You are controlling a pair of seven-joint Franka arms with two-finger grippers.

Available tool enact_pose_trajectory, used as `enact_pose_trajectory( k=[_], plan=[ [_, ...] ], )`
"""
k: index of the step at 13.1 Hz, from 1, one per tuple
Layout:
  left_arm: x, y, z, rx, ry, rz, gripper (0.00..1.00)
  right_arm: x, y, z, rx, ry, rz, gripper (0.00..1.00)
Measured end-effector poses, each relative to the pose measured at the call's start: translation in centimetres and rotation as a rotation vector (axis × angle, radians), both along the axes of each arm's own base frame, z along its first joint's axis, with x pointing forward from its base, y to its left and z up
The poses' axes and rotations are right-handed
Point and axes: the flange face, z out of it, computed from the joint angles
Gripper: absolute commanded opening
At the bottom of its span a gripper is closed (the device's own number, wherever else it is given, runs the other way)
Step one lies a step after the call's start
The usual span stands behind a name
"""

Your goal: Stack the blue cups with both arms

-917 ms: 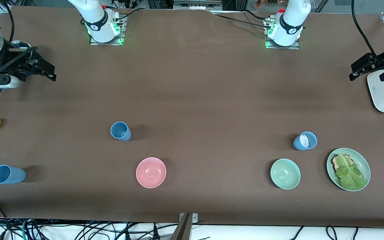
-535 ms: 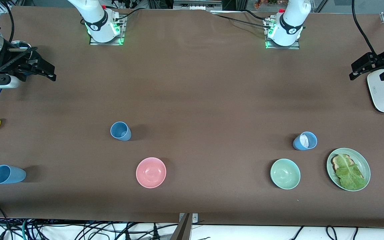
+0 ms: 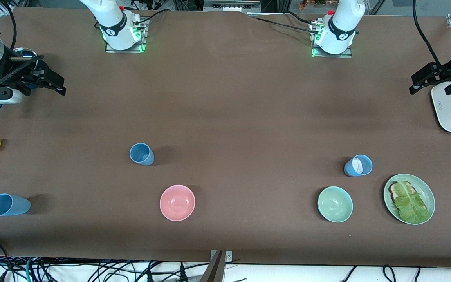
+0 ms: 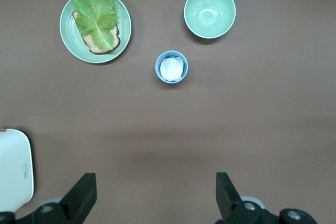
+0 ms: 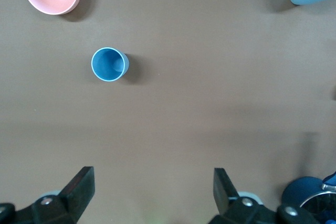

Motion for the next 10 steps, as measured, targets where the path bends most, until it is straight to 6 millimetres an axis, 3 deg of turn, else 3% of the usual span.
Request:
enact_pose_trajectory(
  k=[10],
  plan=[
    [-0.20,1.00,-0.20,-0.005,0.018,0.016,1.00,0.00,0.01,0.04,-0.002,-0.001,0.009,1.00]
  ],
)
